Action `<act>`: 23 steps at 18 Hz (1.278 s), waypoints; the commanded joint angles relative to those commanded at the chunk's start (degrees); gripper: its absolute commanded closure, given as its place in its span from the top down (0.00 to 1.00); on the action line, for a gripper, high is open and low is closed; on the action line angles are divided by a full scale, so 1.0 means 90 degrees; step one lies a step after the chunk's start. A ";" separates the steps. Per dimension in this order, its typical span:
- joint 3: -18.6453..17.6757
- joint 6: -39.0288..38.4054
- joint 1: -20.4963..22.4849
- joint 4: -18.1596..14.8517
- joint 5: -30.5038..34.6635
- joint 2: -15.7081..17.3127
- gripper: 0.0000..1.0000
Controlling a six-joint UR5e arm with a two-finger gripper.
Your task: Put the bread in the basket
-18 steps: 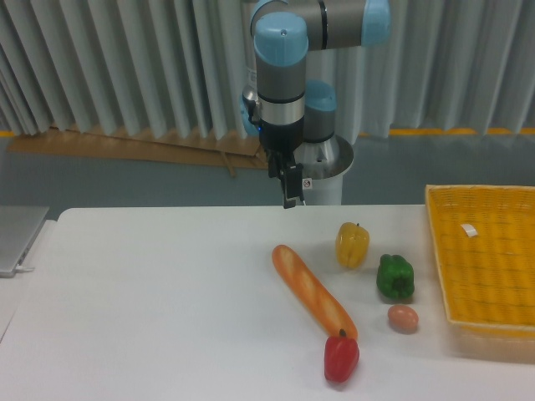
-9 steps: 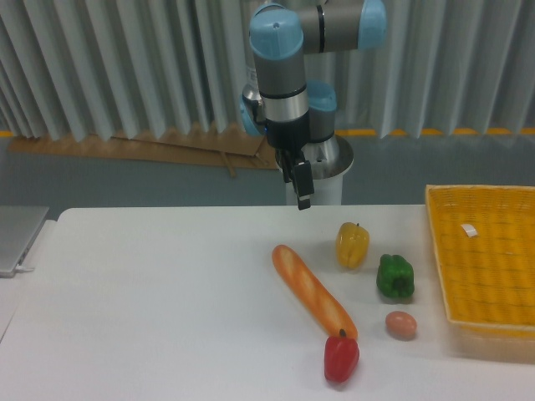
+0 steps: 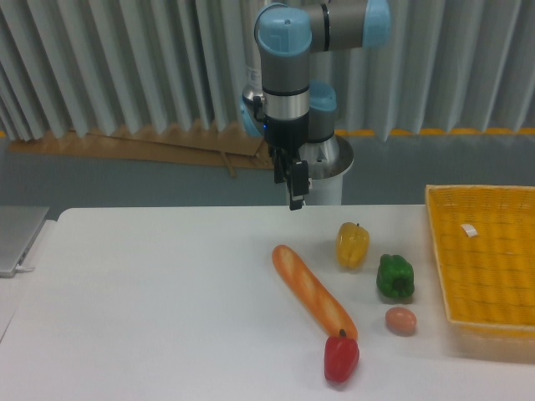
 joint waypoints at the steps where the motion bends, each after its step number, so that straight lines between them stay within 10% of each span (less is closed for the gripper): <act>1: 0.0000 0.0000 0.0000 -0.0010 0.0000 0.0000 1.00; 7: 0.0000 -0.0320 0.0010 -0.0019 0.0020 0.0029 1.00; 19: -0.0116 -0.4368 0.0640 -0.0476 -0.0078 -0.0116 1.00; 23: -0.0185 -0.4036 0.0801 -0.0459 0.0564 -0.0127 1.00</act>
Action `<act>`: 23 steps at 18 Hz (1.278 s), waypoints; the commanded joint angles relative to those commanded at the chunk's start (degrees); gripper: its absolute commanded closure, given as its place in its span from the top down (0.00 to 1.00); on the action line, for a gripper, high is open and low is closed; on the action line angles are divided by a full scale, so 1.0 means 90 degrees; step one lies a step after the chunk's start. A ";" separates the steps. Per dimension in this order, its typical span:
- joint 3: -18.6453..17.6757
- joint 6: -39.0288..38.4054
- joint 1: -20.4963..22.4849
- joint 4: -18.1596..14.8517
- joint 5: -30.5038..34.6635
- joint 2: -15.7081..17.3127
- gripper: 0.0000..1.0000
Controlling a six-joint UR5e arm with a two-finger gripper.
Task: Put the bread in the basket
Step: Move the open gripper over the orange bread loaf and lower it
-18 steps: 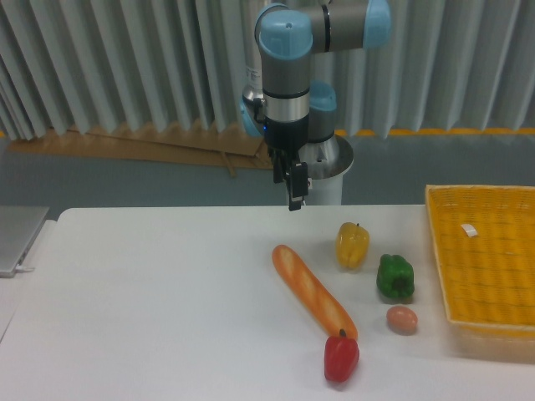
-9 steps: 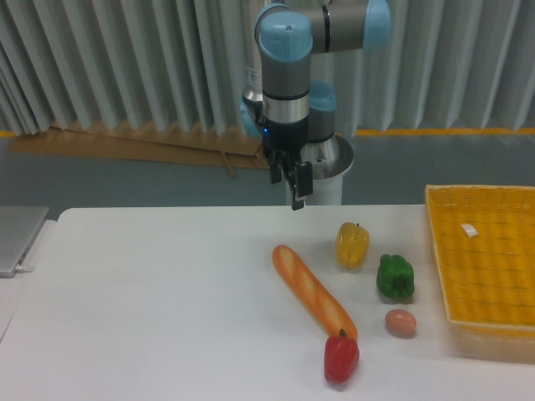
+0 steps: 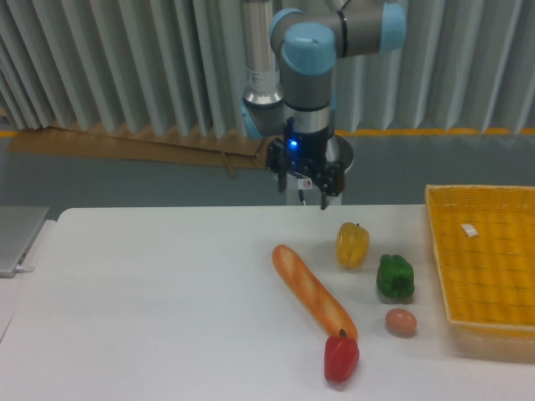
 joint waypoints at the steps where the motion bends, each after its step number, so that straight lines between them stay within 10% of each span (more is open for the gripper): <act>1: -0.0010 0.0254 0.0000 0.0010 0.0118 -0.0010 1.00; 8: -0.0048 0.0073 -0.0155 0.0312 0.0032 -0.0127 1.00; 12: -0.0244 -0.1273 -0.0517 0.1092 -0.0095 -0.0107 1.00; 23: -0.0322 -0.1794 -0.0547 0.1299 -0.0076 -0.0859 1.00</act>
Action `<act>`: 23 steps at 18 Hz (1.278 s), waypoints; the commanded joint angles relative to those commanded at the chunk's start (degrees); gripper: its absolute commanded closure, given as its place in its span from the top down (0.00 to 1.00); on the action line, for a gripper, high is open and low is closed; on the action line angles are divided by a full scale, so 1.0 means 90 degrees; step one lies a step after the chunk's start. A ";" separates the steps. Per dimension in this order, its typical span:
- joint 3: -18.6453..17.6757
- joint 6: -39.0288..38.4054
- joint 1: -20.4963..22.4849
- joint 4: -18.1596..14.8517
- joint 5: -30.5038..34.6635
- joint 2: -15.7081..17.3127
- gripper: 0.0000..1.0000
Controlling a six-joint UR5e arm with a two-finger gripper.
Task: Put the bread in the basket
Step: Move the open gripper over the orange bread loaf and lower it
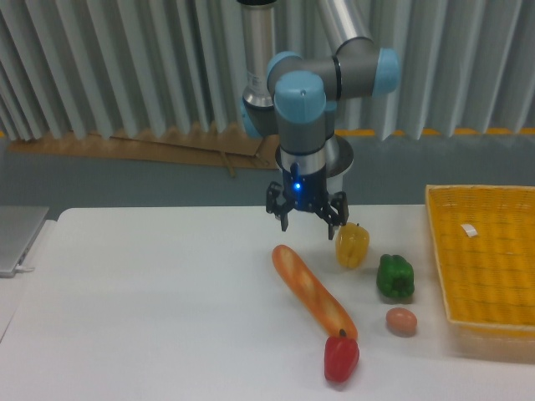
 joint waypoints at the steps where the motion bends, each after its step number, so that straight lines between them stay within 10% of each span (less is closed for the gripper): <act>1: -0.0010 0.0010 0.0000 0.0010 0.0000 -0.0058 1.00; 23: -0.0186 0.0010 0.0195 0.0664 -0.0205 -0.0840 1.00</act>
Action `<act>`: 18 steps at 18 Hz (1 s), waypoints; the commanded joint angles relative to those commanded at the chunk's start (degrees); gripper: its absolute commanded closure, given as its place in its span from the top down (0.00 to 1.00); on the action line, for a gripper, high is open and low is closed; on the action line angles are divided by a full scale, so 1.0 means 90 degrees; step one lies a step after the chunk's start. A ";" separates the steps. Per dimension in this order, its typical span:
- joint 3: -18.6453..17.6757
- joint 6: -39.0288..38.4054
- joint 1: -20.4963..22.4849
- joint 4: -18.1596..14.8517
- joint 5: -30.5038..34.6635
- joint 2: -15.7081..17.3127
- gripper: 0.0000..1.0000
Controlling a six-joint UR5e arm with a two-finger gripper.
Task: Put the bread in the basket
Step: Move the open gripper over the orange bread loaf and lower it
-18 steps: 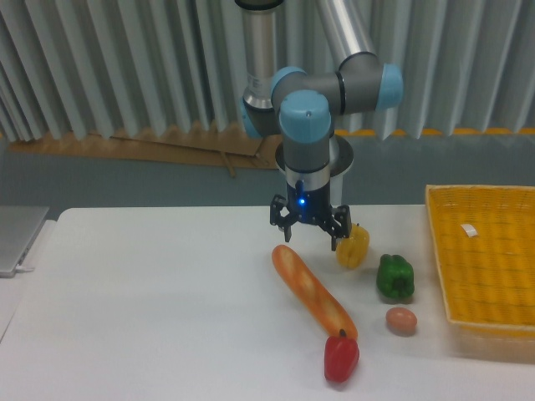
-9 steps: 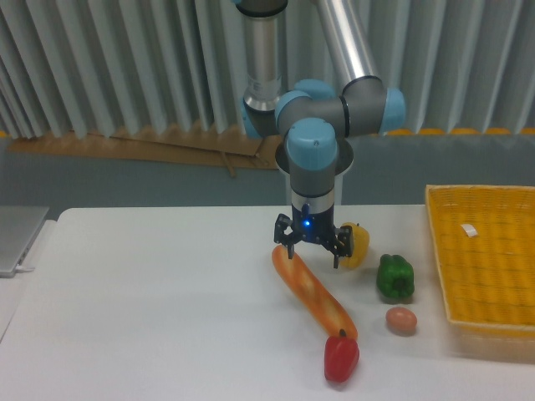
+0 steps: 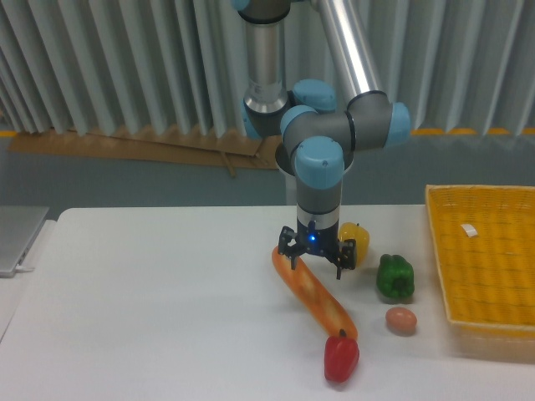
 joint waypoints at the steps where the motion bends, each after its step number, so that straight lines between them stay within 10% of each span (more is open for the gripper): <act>1: 0.0020 0.0000 0.0000 0.0000 0.0010 -0.0019 1.00; 18: 0.0078 0.0137 0.0117 0.0752 0.0303 -0.0380 1.00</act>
